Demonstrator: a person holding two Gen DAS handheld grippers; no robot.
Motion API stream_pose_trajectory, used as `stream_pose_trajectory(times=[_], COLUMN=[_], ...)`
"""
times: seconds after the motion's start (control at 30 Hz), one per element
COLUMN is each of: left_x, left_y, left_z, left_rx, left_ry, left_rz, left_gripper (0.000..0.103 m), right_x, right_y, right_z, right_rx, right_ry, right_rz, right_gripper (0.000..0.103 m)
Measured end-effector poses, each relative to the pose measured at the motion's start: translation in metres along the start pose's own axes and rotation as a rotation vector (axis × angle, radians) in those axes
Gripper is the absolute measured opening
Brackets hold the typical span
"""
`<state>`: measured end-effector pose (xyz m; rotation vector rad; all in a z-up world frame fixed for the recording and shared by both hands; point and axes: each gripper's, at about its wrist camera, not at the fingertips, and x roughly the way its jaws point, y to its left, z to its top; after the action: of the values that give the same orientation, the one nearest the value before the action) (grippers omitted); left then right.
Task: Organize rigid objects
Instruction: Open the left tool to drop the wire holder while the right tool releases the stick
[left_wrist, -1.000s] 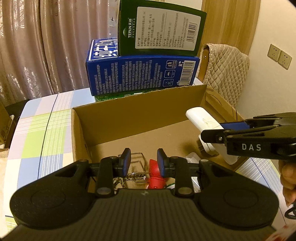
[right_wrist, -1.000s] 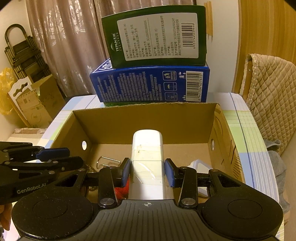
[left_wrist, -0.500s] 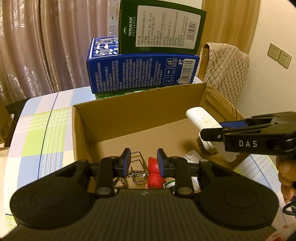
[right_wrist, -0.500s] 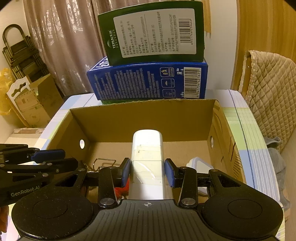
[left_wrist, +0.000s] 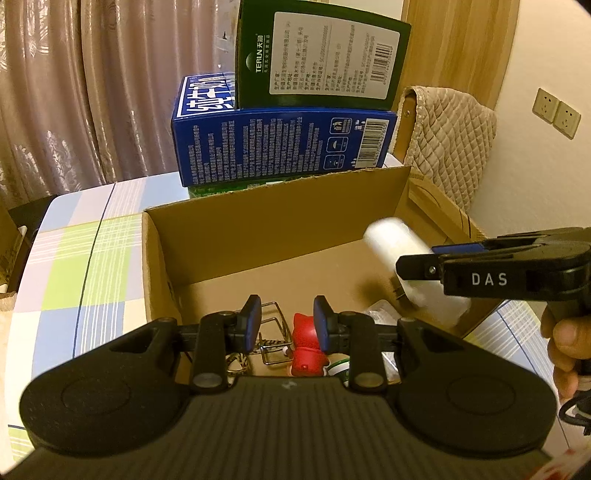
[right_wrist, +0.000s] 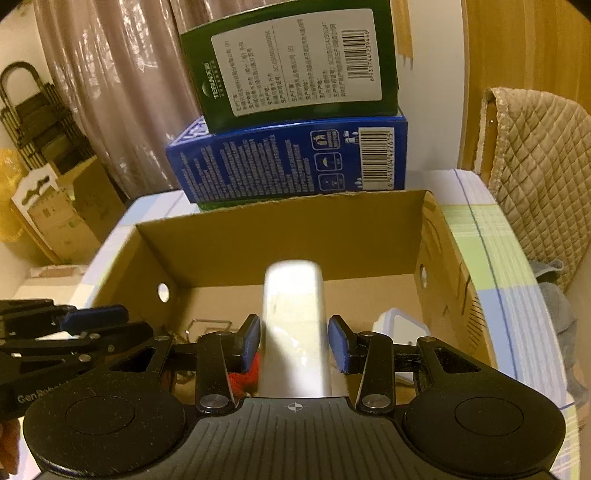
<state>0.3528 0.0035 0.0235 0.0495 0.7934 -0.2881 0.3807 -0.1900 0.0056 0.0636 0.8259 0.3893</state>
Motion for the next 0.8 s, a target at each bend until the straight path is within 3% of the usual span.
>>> stream_pose_trajectory(times=[0.43, 0.8], left_x=[-0.02, -0.08], left_y=[-0.006, -0.03], left_z=[-0.003, -0.016], left_rx=[-0.005, -0.01], left_ry=[-0.018, -0.056], left_rz=[0.003, 0.009], left_gripper=[0.026, 0.03], right_x=[-0.02, -0.083], right_y=[-0.001, 0.015], right_z=[-0.009, -0.039], right_rx=[0.01, 0.003], right_ry=[-0.025, -0.046], right_rz=[-0.018, -0.009], right_gripper=[0.038, 0.043])
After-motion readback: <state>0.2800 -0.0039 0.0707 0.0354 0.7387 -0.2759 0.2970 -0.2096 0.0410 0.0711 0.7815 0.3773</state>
